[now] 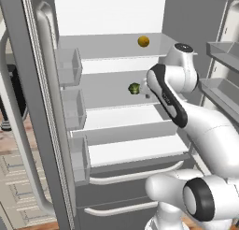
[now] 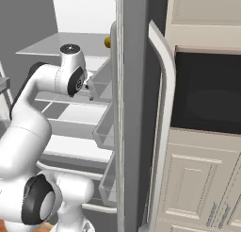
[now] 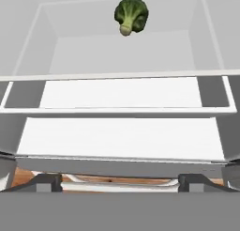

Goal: Place the cold items (lemon and broccoli) from the fridge in one tupperware on the dining counter. Place the warm items (kebab skewer and hot dog) in the stove area in another tupperware.

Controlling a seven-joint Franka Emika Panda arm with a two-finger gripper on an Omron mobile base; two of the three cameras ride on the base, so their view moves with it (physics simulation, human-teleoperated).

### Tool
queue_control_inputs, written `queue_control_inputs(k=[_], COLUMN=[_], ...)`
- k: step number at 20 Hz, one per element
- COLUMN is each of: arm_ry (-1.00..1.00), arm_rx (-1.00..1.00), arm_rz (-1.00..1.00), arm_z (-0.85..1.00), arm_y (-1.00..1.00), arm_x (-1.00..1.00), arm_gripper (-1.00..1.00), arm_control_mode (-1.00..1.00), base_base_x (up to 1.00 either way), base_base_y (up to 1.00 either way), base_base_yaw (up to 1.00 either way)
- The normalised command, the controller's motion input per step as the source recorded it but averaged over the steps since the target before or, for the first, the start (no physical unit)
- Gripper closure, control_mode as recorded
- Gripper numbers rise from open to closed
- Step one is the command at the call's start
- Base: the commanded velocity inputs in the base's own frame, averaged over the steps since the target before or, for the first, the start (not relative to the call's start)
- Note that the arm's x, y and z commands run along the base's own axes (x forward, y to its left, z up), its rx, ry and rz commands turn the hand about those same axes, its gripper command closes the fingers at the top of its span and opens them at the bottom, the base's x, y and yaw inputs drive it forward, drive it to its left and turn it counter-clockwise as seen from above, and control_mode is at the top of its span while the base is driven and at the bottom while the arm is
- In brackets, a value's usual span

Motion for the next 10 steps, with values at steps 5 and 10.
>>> queue_control_inputs(k=[5,10], arm_ry=[0.00,-0.02], arm_rx=[0.00,0.00], arm_rz=[0.00,0.00], arm_z=[0.00,-0.14], arm_y=[0.09,0.02], arm_x=[0.39,0.24], arm_gripper=[-1.00,-1.00], arm_control_mode=[-1.00,-1.00], base_base_x=[0.00,0.00], base_base_y=[0.00,0.00], base_base_yaw=[0.00,0.00])
